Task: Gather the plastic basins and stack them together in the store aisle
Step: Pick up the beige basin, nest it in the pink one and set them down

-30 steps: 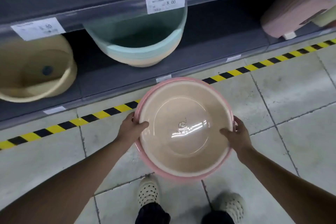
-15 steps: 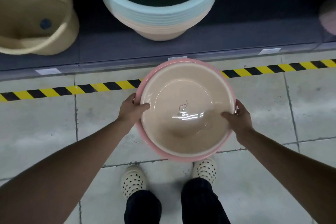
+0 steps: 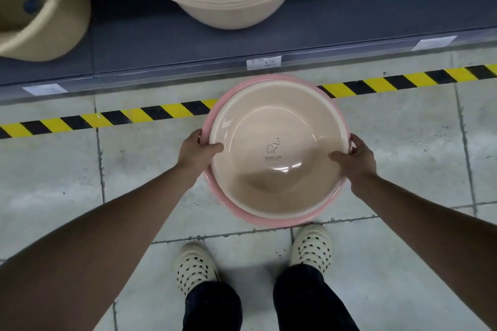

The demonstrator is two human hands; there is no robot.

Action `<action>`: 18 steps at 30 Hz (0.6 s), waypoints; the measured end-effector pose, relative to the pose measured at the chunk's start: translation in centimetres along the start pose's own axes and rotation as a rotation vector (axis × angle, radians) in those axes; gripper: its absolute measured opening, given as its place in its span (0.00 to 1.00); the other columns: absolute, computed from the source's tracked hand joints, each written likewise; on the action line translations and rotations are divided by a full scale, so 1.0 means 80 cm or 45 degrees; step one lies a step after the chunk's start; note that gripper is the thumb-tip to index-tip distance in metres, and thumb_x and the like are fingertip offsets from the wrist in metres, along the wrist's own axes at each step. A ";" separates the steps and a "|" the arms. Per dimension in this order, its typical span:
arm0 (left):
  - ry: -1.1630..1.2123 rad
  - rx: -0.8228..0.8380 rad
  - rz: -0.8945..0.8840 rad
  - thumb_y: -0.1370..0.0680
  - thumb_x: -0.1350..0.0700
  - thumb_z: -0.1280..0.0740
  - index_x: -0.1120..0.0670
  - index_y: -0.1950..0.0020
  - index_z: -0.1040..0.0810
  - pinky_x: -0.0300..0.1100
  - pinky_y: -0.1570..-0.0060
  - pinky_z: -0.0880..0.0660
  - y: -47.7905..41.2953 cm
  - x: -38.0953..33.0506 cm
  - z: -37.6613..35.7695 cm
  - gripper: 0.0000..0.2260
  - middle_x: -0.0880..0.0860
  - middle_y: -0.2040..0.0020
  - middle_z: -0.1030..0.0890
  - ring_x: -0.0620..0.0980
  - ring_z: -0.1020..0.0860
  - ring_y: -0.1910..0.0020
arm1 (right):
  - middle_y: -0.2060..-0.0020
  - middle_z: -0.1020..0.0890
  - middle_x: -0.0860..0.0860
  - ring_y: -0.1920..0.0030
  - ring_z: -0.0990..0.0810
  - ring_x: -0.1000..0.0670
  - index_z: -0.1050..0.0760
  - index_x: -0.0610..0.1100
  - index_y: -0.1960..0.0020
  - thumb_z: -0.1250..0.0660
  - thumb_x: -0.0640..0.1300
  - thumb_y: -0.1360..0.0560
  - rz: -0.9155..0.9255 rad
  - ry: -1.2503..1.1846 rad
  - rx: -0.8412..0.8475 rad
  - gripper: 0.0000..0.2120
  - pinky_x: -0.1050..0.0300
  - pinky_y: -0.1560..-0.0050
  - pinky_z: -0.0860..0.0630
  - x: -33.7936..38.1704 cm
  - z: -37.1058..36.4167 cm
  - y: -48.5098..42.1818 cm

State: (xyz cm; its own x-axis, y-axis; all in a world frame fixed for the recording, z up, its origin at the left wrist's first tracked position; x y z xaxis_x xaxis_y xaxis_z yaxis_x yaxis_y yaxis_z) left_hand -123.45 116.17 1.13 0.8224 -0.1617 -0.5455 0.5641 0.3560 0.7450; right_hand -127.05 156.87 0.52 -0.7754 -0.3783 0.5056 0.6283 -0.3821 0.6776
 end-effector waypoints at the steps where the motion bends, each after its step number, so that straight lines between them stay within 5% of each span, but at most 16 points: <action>1: 0.008 0.001 0.003 0.37 0.55 0.28 0.53 0.45 0.20 0.50 0.49 0.21 -0.004 0.004 -0.003 0.20 0.52 0.49 0.17 0.54 0.18 0.50 | 0.55 0.18 0.49 0.47 0.20 0.42 0.26 0.53 0.33 0.28 0.43 0.37 0.000 0.001 -0.003 0.32 0.50 0.49 0.21 -0.005 -0.003 -0.002; 8: 0.049 -0.004 0.028 0.33 0.62 0.27 0.56 0.48 0.19 0.42 0.60 0.23 -0.021 0.037 -0.018 0.14 0.52 0.54 0.16 0.52 0.20 0.58 | 0.62 0.21 0.59 0.53 0.22 0.45 0.25 0.55 0.37 0.29 0.38 0.32 0.073 0.029 -0.034 0.26 0.56 0.54 0.27 -0.022 -0.012 -0.013; 14: 0.030 -0.007 0.032 0.31 0.62 0.28 0.53 0.46 0.20 0.41 0.60 0.23 -0.029 0.042 -0.024 0.14 0.51 0.52 0.16 0.48 0.19 0.57 | 0.58 0.18 0.53 0.51 0.21 0.46 0.26 0.57 0.35 0.29 0.42 0.32 0.077 0.081 -0.025 0.26 0.51 0.50 0.22 -0.028 -0.016 -0.024; 18: -0.078 -0.043 0.042 0.37 0.54 0.29 0.54 0.49 0.21 0.49 0.53 0.20 -0.029 0.039 -0.020 0.17 0.52 0.53 0.17 0.53 0.19 0.52 | 0.55 0.18 0.50 0.50 0.21 0.44 0.26 0.54 0.35 0.29 0.44 0.30 0.114 0.153 -0.031 0.24 0.47 0.47 0.22 -0.022 -0.018 -0.022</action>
State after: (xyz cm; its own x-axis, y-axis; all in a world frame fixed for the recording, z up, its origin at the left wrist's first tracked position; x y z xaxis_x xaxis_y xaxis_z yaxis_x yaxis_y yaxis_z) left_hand -122.30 116.33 -2.96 0.8440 -0.2047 -0.4957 0.5347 0.3928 0.7482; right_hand -126.74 156.99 -2.32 -0.7040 -0.5094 0.4949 0.6970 -0.3623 0.6187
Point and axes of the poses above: each hand's wrist, its own y-axis away from the middle knuckle, its own z-axis out of the back of the hand, x = y × z, the point moved 10 cm from there along -y, towards the middle knuckle
